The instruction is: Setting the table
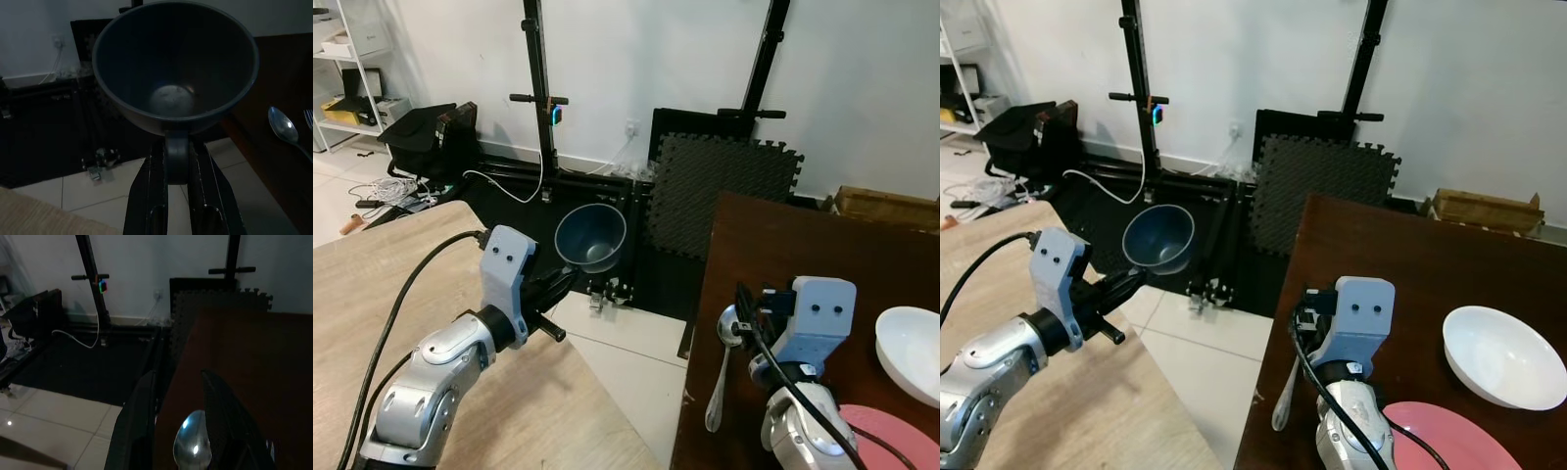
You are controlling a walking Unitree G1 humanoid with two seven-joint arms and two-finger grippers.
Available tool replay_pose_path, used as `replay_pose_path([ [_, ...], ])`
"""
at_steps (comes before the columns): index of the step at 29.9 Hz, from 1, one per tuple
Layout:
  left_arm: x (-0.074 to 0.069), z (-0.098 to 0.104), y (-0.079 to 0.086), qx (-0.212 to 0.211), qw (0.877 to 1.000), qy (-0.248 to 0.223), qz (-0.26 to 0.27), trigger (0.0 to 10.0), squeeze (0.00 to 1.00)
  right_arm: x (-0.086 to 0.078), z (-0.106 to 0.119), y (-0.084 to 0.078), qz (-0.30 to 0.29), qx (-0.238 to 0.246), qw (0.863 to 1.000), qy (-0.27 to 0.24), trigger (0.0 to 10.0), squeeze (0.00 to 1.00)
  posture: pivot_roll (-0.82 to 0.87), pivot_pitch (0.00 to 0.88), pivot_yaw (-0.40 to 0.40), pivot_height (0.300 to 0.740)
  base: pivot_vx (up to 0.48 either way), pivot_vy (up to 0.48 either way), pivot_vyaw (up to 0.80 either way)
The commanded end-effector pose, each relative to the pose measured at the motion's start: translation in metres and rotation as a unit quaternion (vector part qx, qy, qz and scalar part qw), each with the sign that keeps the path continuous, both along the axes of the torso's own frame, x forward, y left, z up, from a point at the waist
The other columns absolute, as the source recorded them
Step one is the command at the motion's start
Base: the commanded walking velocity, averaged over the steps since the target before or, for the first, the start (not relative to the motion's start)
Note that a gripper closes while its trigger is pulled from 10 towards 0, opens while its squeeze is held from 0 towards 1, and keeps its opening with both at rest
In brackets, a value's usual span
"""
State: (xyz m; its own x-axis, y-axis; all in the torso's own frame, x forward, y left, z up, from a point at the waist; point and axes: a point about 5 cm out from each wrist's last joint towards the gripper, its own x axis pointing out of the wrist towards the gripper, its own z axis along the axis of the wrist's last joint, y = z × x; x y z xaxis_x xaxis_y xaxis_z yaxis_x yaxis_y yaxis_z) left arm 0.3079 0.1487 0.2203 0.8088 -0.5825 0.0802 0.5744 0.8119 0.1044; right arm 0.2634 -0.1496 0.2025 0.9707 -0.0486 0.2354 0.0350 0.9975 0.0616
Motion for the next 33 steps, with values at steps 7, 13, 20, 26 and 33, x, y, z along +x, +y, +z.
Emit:
replay_pose_path([
  [7,-0.0026,-0.0032,0.0018,-0.001,1.0,0.006,0.003,10.0,0.0,-0.0024,-0.0021,-0.0009,-0.002,-0.003,1.0,0.005,10.0,0.0,0.01,0.084,0.047,0.74,-0.441,0.0,0.0],
  [13,-0.0023,-0.0032,0.0019,-0.001,1.0,0.006,0.003,10.0,0.0,-0.0023,-0.0022,-0.0008,-0.002,-0.003,1.0,0.006,10.0,0.0,0.01,0.084,0.047,0.74,-0.379,0.0,0.0],
  [20,-0.0019,-0.0033,0.0014,-0.001,1.0,0.007,0.004,10.0,0.0,-0.0019,-0.002,-0.001,-0.001,-0.004,1.0,0.006,10.0,0.0,0.01,0.084,0.046,0.74,-0.369,0.0,0.0],
  [26,-0.0017,-0.0033,0.0012,-0.001,1.0,0.006,0.004,10.0,0.0,-0.0017,-0.0017,-0.0007,0.0,-0.005,1.0,0.005,10.0,0.0,0.01,0.078,0.045,0.74,-0.34,0.0,0.0],
  [33,-0.0012,-0.004,0.001,-0.001,1.0,0.006,0.004,10.0,0.0,-0.0012,-0.0018,-0.0007,0.0,-0.007,1.0,0.005,10.0,0.0,0.01,0.075,0.046,0.74,-0.32,0.0,0.0],
])
